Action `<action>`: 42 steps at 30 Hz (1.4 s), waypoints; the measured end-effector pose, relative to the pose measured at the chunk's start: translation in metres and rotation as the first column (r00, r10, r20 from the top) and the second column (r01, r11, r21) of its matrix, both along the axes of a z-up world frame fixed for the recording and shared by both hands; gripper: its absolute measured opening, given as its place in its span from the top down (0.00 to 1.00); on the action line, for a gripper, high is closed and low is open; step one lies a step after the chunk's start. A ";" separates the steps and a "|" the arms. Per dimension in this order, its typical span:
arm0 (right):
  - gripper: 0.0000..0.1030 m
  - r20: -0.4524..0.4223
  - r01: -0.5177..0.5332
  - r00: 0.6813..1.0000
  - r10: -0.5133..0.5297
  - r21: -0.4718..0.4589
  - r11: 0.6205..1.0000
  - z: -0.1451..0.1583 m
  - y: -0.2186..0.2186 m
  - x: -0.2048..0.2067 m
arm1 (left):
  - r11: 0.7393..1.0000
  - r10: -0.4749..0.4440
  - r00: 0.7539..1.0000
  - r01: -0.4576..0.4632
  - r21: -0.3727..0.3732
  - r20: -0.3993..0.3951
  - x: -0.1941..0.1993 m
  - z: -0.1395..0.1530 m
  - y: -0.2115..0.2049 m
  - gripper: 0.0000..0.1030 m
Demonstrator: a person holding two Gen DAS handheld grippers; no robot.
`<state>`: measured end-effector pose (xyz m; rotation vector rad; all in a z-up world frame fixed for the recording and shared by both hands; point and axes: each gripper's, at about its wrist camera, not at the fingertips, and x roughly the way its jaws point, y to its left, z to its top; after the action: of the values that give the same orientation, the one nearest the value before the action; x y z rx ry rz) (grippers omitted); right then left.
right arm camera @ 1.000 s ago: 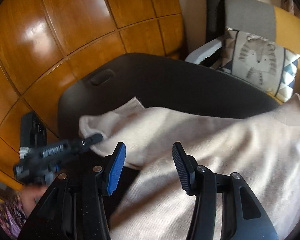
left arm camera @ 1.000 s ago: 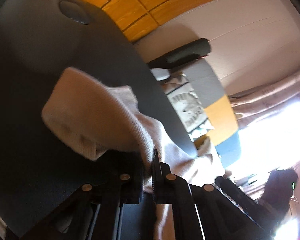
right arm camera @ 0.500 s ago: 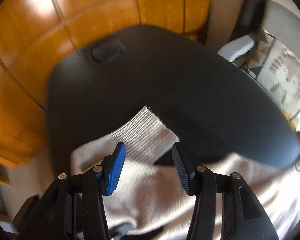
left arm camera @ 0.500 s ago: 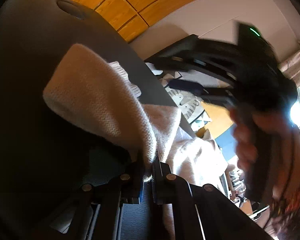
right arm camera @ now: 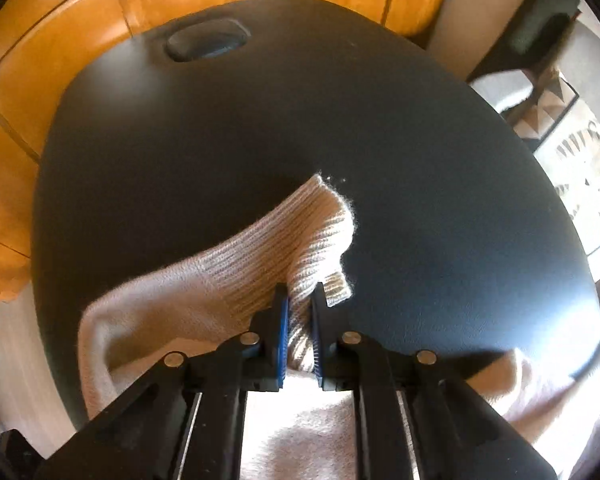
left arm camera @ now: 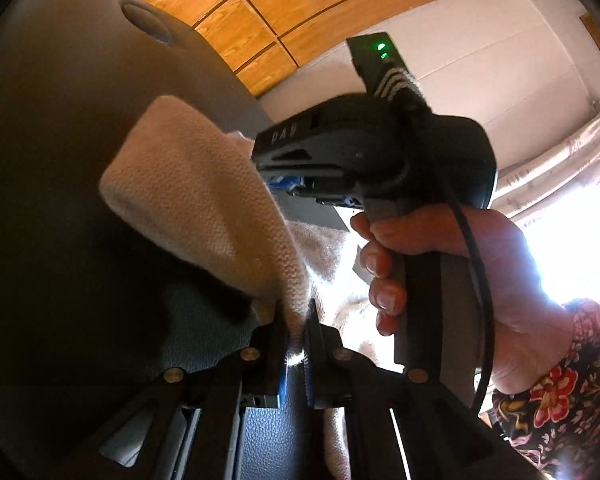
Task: Fold clothes
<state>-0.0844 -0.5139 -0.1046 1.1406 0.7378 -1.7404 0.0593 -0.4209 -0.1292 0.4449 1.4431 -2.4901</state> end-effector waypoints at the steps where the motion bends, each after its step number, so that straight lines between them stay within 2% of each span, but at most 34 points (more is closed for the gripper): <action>1: 0.90 0.004 0.001 1.000 -0.001 -0.021 1.000 0.004 -0.001 0.000 | 1.000 0.006 1.000 -0.006 0.007 -0.004 0.000 0.000 -0.003 0.95; 7: 0.90 -0.096 -0.044 0.995 0.029 -0.158 0.986 0.056 -0.016 0.004 | 0.994 0.068 0.998 -0.067 0.091 -0.010 -0.002 -0.002 -0.033 0.95; 13: 0.90 -0.171 -0.082 0.985 0.033 -0.283 0.955 0.096 -0.043 0.010 | 0.982 0.085 0.996 -0.084 0.167 0.002 -0.025 -0.006 -0.080 0.95; 15: 0.90 -0.188 -0.099 0.981 0.041 -0.313 0.945 0.105 -0.063 0.008 | 0.980 0.108 0.994 -0.105 0.170 -0.008 -0.028 -0.006 -0.091 0.95; 19: 0.90 -0.213 -0.137 0.975 0.062 -0.358 0.924 0.114 -0.087 0.020 | 0.985 0.118 0.993 -0.114 0.130 -0.019 -0.037 -0.005 -0.099 0.95; 22: 0.90 -0.242 -0.171 0.967 0.081 -0.376 0.911 0.114 -0.105 0.030 | 0.986 0.124 0.992 -0.121 0.115 -0.021 -0.044 -0.005 -0.102 0.95; 26: 0.90 -0.219 -0.182 0.971 0.102 -0.387 0.904 0.109 -0.128 0.037 | 0.986 0.134 0.991 -0.132 0.101 -0.013 -0.052 -0.005 -0.105 0.95; 31: 0.90 -0.235 -0.234 0.958 0.163 -0.317 0.919 0.079 -0.160 0.050 | 0.985 0.144 0.990 -0.142 0.097 -0.013 -0.062 -0.006 -0.113 0.94; 32: 0.89 -0.212 -0.244 0.960 0.185 -0.298 0.923 0.073 -0.164 0.051 | 0.985 0.145 0.989 -0.143 0.098 -0.014 -0.063 -0.006 -0.115 0.94; 34: 0.85 -0.090 -0.260 0.965 0.246 -0.225 0.939 0.049 -0.176 0.048 | 0.985 0.145 0.989 -0.143 0.097 -0.012 -0.068 -0.007 -0.118 0.94; 37: 0.80 -0.071 -0.236 0.971 0.227 -0.177 0.955 0.040 -0.161 0.042 | 0.985 0.144 0.989 -0.141 0.101 -0.016 -0.073 -0.008 -0.123 0.94; 40: 0.80 -0.124 -0.167 0.983 0.138 -0.272 0.948 0.065 -0.109 0.025 | 0.985 0.144 0.989 -0.142 0.098 -0.016 -0.081 -0.008 -0.128 0.94; 42: 0.78 -0.099 -0.102 0.992 0.073 -0.339 0.935 0.082 -0.062 0.010 | 0.985 0.144 0.989 -0.142 0.098 -0.018 -0.085 -0.008 -0.131 0.94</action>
<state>-0.0746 -0.5756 -0.0230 0.7880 0.4986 -1.7657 -0.0256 -0.5516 -0.1368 0.3159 1.5517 -2.3299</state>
